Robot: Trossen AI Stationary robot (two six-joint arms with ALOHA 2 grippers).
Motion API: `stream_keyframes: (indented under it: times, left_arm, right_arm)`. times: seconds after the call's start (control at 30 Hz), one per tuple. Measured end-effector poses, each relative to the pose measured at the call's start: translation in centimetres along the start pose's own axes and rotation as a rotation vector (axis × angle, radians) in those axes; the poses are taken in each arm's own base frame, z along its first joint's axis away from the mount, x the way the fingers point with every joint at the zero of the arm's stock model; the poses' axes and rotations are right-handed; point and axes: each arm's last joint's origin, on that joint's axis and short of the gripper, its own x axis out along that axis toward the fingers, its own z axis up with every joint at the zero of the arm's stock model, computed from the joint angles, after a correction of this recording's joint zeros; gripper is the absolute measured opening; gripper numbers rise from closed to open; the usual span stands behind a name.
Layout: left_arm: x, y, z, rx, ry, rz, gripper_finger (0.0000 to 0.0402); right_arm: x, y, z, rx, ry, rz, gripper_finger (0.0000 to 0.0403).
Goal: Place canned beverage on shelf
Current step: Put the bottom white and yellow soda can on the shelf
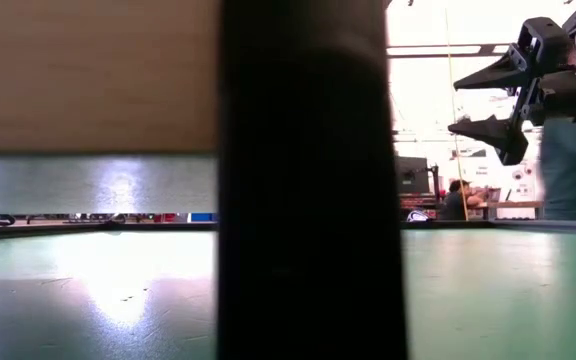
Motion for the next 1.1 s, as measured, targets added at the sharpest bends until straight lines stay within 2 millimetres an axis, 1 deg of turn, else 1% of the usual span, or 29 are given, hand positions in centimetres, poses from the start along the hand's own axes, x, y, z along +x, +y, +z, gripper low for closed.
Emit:
stream_keyframes:
  times: [0.07,0.27,0.47,0.63,0.77,1.1]
  left_arm:
    - [0.0,0.2,-0.3,0.017,-0.020,-0.014,0.0258]
    - [-0.2,1.2,-1.6,-0.020,-0.069,-0.046,0.0258]
    - [0.5,2.2,-3.0,-0.045,-0.100,-0.086,0.0258]
    - [1.5,2.0,-3.5,0.013,-0.070,-0.146,0.0258]
    - [1.5,1.7,-3.7,0.063,-0.054,-0.178,0.0258]
    - [1.5,1.5,-3.8,0.213,-0.060,-0.192,0.0258]
  right_arm:
    - [0.0,0.0,0.0,0.000,0.000,0.000,0.0318]
    - [0.0,0.0,0.0,0.000,0.000,0.000,0.0318]
    - [0.0,0.0,0.0,0.000,0.000,0.000,0.0318]
    - [0.0,0.0,0.0,0.001,0.002,-0.002,0.0318]
    - [0.0,0.0,-0.1,0.001,0.006,-0.005,0.0318]
    - [0.0,-0.1,-0.1,0.001,0.007,-0.005,0.0318]
